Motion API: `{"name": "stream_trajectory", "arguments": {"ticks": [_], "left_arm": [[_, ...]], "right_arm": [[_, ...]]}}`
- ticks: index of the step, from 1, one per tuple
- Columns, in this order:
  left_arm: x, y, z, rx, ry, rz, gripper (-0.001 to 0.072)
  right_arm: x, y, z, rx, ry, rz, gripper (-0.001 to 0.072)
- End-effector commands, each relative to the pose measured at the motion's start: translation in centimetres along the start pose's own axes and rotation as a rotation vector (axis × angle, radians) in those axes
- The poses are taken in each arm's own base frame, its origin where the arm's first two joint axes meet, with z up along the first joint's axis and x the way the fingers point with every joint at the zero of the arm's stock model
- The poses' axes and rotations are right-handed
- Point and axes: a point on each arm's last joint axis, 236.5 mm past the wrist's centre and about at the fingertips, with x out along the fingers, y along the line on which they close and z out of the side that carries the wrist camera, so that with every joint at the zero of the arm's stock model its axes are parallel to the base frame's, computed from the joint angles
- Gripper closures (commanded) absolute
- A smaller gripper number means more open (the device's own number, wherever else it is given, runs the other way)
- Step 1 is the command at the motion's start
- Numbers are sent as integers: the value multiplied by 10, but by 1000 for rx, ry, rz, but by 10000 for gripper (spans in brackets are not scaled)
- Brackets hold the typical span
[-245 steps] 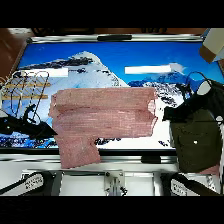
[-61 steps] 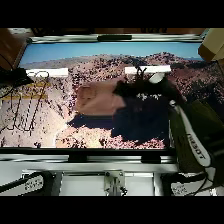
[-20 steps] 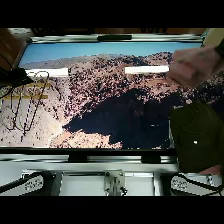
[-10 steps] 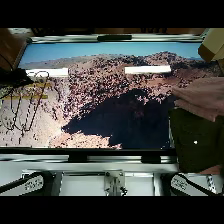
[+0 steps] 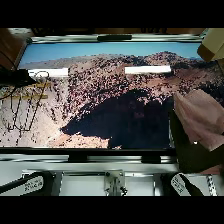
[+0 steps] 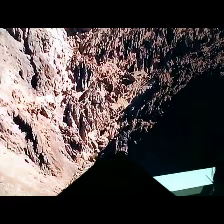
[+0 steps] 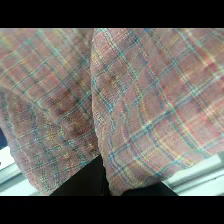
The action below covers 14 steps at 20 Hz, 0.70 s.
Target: Fold the shirts.
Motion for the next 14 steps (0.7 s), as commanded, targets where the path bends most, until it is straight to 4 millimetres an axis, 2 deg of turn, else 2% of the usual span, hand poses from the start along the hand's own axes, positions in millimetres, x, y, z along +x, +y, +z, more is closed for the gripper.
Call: {"name": "stream_trajectory", "arguments": {"ticks": [1,2,3,5,7,8,9,10,11,12,13,14], "left_arm": [[4,-11,-1,27,9,-14,679],[5,-14,-2,33,11,-17,679],[5,-15,-2,39,13,-19,679],[5,-14,-2,77,14,-15,679],[5,-2,-7,99,37,46,681],[5,12,-11,136,61,129,682],[4,25,-14,170,88,228,683],[1,36,-14,202,107,335,683],[0,38,-12,234,115,411,683],[2,32,-9,271,116,460,683],[9,20,-7,298,113,473,682],[18,7,-8,303,112,462,680]], "right_arm": [[38,-13,-32,57,95,-55,647],[46,-14,-31,55,96,-55,415],[48,-14,-29,30,91,-55,41],[38,-33,-25,11,68,-134,27],[1,-56,-6,72,-45,-237,27],[-28,-48,18,71,-181,-209,27],[-63,-26,47,68,-353,-115,28],[-108,8,78,61,-556,30,44],[-164,54,103,21,-768,227,130],[-213,97,116,-35,-933,389,226],[-242,135,118,-88,-1019,505,225],[-253,171,115,-140,-1046,585,224]]}}
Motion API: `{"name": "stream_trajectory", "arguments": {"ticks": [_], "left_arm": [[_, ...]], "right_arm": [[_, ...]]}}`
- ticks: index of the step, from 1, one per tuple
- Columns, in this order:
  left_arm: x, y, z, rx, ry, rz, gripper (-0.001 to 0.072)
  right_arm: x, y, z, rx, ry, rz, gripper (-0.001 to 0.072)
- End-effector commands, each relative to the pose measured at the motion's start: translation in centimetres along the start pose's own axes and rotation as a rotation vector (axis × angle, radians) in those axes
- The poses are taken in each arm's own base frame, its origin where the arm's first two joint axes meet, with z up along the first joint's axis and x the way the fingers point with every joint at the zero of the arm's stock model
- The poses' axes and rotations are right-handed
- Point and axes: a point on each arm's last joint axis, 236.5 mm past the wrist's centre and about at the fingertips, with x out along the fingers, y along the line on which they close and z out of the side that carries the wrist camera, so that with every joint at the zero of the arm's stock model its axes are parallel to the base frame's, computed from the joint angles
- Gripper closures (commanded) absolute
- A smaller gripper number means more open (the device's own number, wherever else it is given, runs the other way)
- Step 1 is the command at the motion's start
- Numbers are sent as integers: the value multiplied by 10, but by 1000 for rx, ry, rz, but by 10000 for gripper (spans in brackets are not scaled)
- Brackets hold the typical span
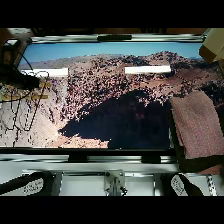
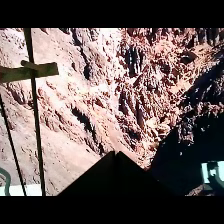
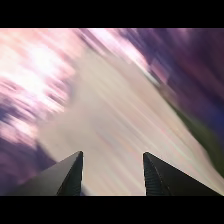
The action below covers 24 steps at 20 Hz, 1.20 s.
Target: Fold the shirts.
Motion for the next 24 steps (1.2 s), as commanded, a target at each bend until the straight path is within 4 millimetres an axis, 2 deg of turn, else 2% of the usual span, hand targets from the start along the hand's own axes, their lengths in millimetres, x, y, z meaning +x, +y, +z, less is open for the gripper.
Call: {"name": "stream_trajectory", "arguments": {"ticks": [1,2,3,4,6,8,10,11,13,18,24], "left_arm": [[7,-18,9,44,6,125,670],[13,-34,9,41,14,100,535],[18,-49,7,31,30,71,232],[24,-64,1,8,61,38,-8],[35,-94,-16,9,141,-42,0],[46,-110,-39,35,219,-65,0],[57,-114,-57,31,269,-62,1],[61,-115,-61,28,277,-61,1],[63,-115,-63,30,283,-60,1],[64,-117,-54,30,241,-67,1],[64,-117,-53,30,240,-66,1]], "right_arm": [[-38,142,66,-40,-297,393,224],[-13,166,40,-108,-197,374,221],[17,181,7,-173,-72,326,183],[49,199,-37,-258,74,287,41],[95,240,-121,-379,321,317,37],[120,270,-190,-416,525,368,37],[132,279,-231,-436,663,364,37],[135,283,-242,-436,697,370,37],[133,284,-249,-447,723,372,37],[132,284,-248,-449,718,378,37],[132,284,-248,-449,717,378,37]]}}
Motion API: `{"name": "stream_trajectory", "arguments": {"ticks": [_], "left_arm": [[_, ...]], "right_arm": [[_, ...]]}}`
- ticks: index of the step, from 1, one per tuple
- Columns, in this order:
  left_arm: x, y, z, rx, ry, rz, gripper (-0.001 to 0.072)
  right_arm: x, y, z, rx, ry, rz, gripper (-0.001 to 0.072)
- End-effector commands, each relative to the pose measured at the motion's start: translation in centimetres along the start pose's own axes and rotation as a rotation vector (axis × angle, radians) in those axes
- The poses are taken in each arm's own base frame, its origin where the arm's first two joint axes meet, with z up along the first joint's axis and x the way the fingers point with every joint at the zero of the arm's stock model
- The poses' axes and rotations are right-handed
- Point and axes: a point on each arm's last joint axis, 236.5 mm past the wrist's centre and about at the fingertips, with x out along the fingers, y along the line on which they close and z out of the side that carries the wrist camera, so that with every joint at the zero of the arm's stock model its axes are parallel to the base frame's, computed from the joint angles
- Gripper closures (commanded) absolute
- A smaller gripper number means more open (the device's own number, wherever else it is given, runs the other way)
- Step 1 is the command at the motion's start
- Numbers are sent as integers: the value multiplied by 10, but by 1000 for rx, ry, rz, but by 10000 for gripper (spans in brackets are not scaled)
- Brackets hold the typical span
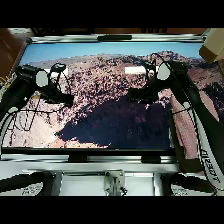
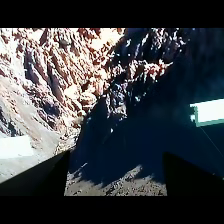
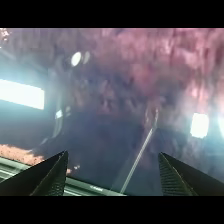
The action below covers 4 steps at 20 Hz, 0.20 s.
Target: Fold the shirts.
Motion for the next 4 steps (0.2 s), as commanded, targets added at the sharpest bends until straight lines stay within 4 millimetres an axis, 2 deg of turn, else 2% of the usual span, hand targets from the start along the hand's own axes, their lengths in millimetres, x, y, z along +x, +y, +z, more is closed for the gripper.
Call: {"name": "stream_trajectory", "arguments": {"ticks": [1,4], "left_arm": [[0,-1,1,-1,-4,-2,1],[0,-1,1,-1,-5,-2,1]], "right_arm": [[1,0,0,0,3,0,37],[1,0,0,0,3,0,37]]}}
